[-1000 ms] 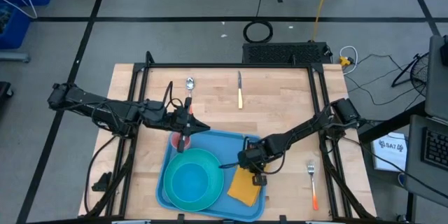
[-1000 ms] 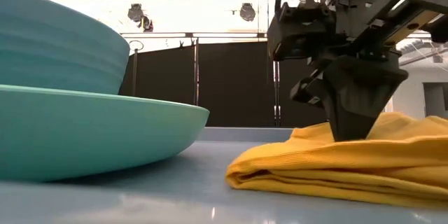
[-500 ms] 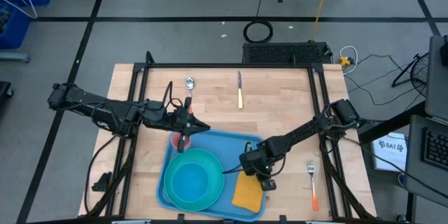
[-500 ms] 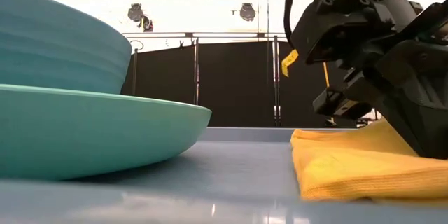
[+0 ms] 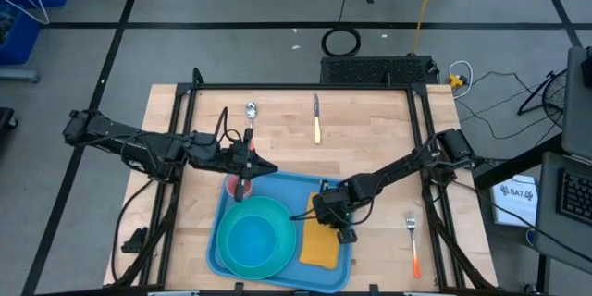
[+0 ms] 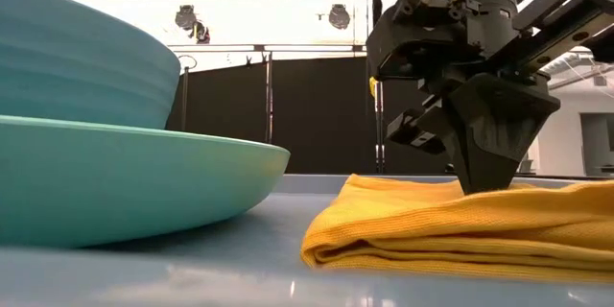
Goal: Set up tray
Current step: Put the yellow napkin to the right of the light blue plate on the blue serving tray, then put the orange fork on top of the yellow napkin
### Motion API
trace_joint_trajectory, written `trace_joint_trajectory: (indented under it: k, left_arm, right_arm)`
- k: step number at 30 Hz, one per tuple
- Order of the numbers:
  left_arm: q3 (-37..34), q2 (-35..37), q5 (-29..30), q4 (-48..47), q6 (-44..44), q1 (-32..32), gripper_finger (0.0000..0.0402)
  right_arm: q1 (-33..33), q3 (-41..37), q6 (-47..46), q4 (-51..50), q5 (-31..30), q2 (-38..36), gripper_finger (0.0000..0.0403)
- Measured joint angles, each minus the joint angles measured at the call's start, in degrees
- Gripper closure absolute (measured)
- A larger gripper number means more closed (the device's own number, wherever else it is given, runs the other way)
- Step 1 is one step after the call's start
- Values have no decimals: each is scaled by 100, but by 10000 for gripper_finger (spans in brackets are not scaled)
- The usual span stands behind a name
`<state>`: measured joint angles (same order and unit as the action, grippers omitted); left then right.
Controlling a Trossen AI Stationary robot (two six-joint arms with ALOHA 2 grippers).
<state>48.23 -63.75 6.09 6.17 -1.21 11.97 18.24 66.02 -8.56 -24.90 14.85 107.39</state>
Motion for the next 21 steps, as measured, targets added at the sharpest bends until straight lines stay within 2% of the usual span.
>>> trace_joint_trajectory:
  k: [5,9,14,17,21]
  left_arm:
    - [0,0,-51,-4,28,0,376]
    - [0,0,-304,-11,119,0,387]
    - [3,0,-202,-64,165,0,398]
    - [4,1,-130,-49,280,-4,393]
    - [4,0,43,-256,258,-79,377]
  right_arm:
    - [104,2,-366,-26,-105,-82,403]
    - [289,-26,-423,-207,-776,-568,403]
    - [509,-9,-296,444,-1637,-1441,403]
    - [552,-4,-40,1001,-1651,-1768,403]
    - [556,-9,72,1029,-1905,-2095,403]
